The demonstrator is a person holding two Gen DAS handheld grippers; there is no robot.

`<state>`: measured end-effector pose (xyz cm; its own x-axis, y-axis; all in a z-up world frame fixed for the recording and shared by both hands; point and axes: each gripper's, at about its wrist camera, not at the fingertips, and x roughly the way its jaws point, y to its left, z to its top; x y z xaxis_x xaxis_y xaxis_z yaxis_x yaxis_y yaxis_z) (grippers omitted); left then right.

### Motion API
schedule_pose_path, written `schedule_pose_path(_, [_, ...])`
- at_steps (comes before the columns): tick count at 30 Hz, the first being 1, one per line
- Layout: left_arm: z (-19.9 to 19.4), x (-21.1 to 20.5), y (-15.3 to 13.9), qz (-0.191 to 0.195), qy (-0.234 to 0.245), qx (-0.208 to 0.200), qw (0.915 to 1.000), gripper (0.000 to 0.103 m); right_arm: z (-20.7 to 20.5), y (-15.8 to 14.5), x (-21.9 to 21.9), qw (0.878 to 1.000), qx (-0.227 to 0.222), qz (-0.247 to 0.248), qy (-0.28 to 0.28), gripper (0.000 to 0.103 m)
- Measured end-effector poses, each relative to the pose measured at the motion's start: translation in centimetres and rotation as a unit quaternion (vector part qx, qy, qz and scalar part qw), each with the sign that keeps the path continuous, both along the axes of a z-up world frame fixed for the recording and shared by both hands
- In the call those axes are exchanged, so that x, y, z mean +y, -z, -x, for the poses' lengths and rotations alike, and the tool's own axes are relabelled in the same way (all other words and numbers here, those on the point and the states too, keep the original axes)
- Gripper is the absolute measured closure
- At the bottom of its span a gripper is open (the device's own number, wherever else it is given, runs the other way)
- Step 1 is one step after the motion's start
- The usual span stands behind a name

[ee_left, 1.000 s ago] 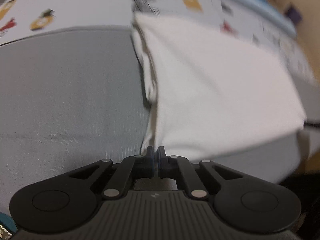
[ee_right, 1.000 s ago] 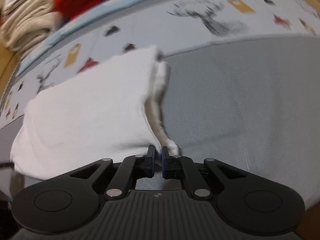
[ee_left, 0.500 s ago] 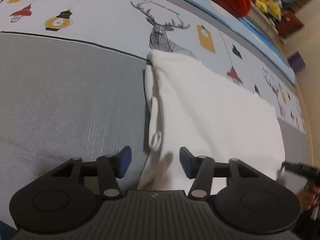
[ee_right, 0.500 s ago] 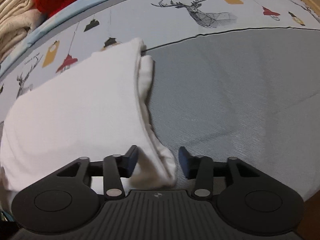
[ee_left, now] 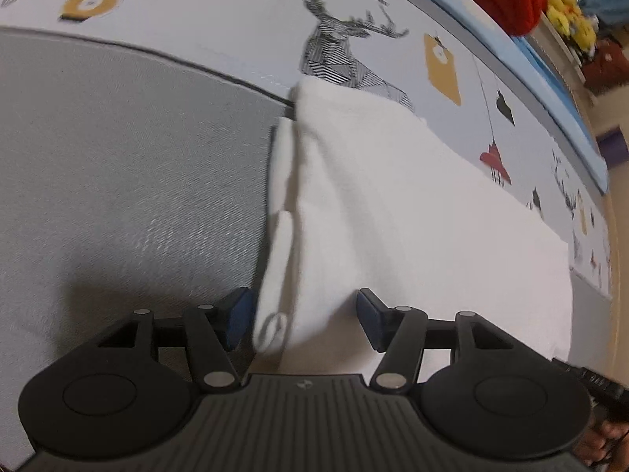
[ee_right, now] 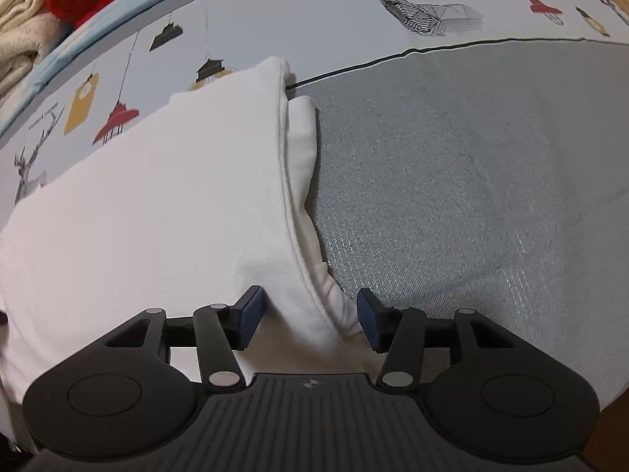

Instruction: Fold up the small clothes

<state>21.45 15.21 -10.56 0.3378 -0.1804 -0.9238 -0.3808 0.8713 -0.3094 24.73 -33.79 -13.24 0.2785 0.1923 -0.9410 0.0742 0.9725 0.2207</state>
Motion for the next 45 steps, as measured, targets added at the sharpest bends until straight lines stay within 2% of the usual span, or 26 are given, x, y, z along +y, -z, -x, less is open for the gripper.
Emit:
schedule_pose_path(2, [-0.2, -0.5, 0.1, -0.017, 0.017, -0.003, 0.9997, 0.06, -0.1, 0.2, -0.2, 1.0, 0.002, -0.002, -0.004, 0.05])
schedule_pose_path(3, [-0.2, -0.7, 0.1, -0.023, 0.026, -0.004, 0.9994, 0.074, 0.0, 0.3, -0.3, 1.0, 0.003, -0.005, -0.004, 0.053])
schedule_pose_path(4, [-0.1, -0.6, 0.0, -0.023, 0.03, -0.006, 0.9993, 0.083, 0.0, 0.3, -0.3, 1.0, 0.004, -0.007, -0.005, 0.057])
schedule_pose_path(6, [0.3, -0.2, -0.4, -0.016, 0.03, -0.017, 0.9993, 0.087, 0.0, 0.3, -0.1, 1.0, 0.004, -0.009, -0.012, 0.071])
schedule_pose_path(7, [0.5, -0.1, -0.6, -0.014, 0.03, -0.024, 0.9992, 0.088, 0.0, 0.3, 0.2, 1.0, 0.004, -0.009, -0.015, 0.073])
schedule_pose_path(10, [1.6, 0.7, -1.7, -0.027, 0.031, -0.044, 0.9982, 0.089, 0.0, 0.3, 0.7, 1.0, 0.003, -0.005, -0.019, 0.08])
schedule_pose_path(13, [2.7, 2.3, -2.0, -0.048, 0.02, -0.034, 0.9981, 0.089, 0.1, 0.1, 1.6, 0.999, 0.002, -0.022, -0.03, 0.083])
schedule_pose_path(15, [3.6, 3.7, -2.1, -0.034, 0.013, -0.028, 0.9989, 0.086, 0.3, 0.0, 2.7, 0.998, 0.0, -0.038, -0.049, 0.084])
schedule_pose_path(17, [4.4, 4.9, -2.3, -0.026, 0.0, -0.027, 0.9993, 0.072, 0.5, -0.2, 3.9, 0.997, -0.003, -0.04, -0.07, 0.083])
schedule_pose_path(18, [4.8, 5.5, -2.4, -0.029, -0.008, -0.025, 0.9992, 0.059, 0.6, -0.3, 4.3, 0.996, -0.003, -0.036, -0.079, 0.08])
schedule_pose_path(19, [5.1, 6.0, -2.4, -0.031, -0.013, -0.025, 0.9991, 0.051, 0.7, -0.3, 4.6, 0.996, -0.002, -0.029, -0.083, 0.078])
schedule_pose_path(22, [5.6, 6.9, -2.3, -0.013, -0.014, -0.024, 0.9995, 0.051, 0.8, -0.7, 4.2, 0.997, -0.001, -0.031, -0.075, 0.075])
schedule_pose_path(26, [5.2, 6.2, -1.9, 0.003, 0.008, -0.019, 0.9998, 0.051, 1.1, -1.1, 3.2, 0.997, -0.003, -0.035, -0.072, 0.075])
schedule_pose_path(30, [4.3, 5.0, -0.9, -0.009, 0.022, 0.0, 0.9997, 0.051, 1.4, -0.8, 2.7, 0.996, 0.004, -0.031, -0.086, 0.075])
schedule_pose_path(33, [3.6, 4.5, -0.5, -0.019, 0.022, 0.0, 0.9996, 0.051, 1.7, -0.6, 2.5, 0.995, 0.009, -0.025, -0.095, 0.075])
schedule_pose_path(35, [3.2, 4.2, -0.5, -0.026, 0.023, -0.003, 0.9994, 0.054, 1.9, -0.6, 2.3, 0.995, 0.011, -0.025, -0.099, 0.075])
schedule_pose_path(37, [2.9, 3.9, -0.5, -0.029, 0.031, -0.008, 0.9991, 0.074, 2.0, -0.5, 2.1, 0.994, 0.013, -0.026, -0.103, 0.075])
schedule_pose_path(39, [2.7, 3.7, -0.5, -0.031, 0.034, -0.011, 0.9989, 0.084, 2.2, -0.4, 2.2, 0.993, 0.019, -0.025, -0.112, 0.076])
schedule_pose_path(42, [2.7, 3.8, -0.8, -0.036, 0.035, -0.021, 0.9985, 0.088, 2.4, -0.2, 2.6, 0.991, 0.026, -0.025, -0.132, 0.086])
schedule_pose_path(45, [2.8, 4.4, -1.7, -0.055, 0.024, -0.042, 0.9973, 0.089, 2.5, -0.3, 3.1, 0.988, 0.024, -0.025, -0.149, 0.088])
